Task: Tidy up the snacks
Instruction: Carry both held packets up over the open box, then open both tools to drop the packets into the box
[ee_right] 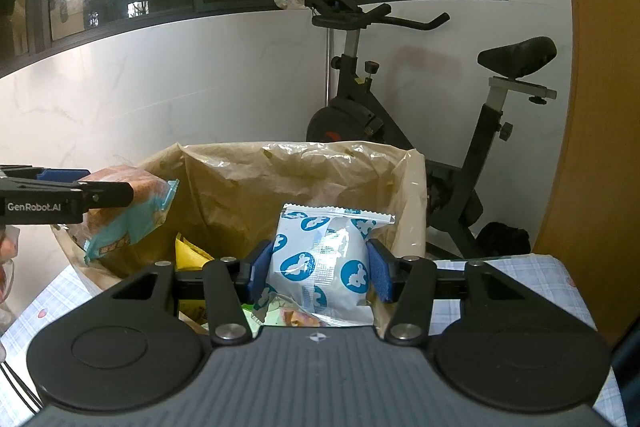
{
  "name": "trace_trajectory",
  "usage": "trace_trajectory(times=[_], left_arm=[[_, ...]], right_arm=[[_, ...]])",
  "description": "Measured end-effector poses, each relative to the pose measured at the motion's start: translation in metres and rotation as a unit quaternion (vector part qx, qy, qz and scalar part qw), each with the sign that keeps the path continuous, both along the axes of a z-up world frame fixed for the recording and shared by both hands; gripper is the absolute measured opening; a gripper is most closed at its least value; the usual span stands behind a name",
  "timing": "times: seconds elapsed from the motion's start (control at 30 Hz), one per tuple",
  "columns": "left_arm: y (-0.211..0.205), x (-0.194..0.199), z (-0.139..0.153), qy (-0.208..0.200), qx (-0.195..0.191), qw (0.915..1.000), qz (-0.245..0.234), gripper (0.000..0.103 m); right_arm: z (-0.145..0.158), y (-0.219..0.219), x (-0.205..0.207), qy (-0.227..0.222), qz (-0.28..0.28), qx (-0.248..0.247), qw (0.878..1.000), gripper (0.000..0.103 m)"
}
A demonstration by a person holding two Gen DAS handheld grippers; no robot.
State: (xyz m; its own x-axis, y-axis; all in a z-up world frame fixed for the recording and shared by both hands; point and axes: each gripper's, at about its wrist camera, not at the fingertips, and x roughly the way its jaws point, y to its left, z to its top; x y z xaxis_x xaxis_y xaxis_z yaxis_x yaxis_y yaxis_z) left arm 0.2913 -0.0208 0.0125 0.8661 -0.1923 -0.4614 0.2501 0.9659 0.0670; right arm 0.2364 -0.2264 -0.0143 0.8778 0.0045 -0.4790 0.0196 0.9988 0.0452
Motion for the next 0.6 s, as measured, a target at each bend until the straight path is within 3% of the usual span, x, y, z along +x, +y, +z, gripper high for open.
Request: trace_trajectory(times=[0.13, 0.27, 0.43, 0.6], left_arm=[[-0.001, 0.001, -0.001, 0.001, 0.002, 1.0, 0.0, 0.074], [-0.002, 0.0, 0.002, 0.0, -0.001, 1.0, 0.008, 0.084], [0.006, -0.004, 0.011, -0.01, -0.024, 0.9995, 0.016, 0.084], [0.014, -0.02, 0.021, -0.025, -0.017, 0.9992, 0.025, 0.084]], right_arm=[[0.001, -0.001, 0.0, 0.001, 0.001, 0.002, 1.0, 0.053], [0.002, -0.001, 0.0, 0.002, -0.002, 0.0, 1.0, 0.054], [0.011, -0.004, -0.007, -0.012, -0.008, 0.011, 1.0, 0.06], [0.021, -0.004, -0.018, -0.017, 0.001, 0.01, 1.0, 0.06]])
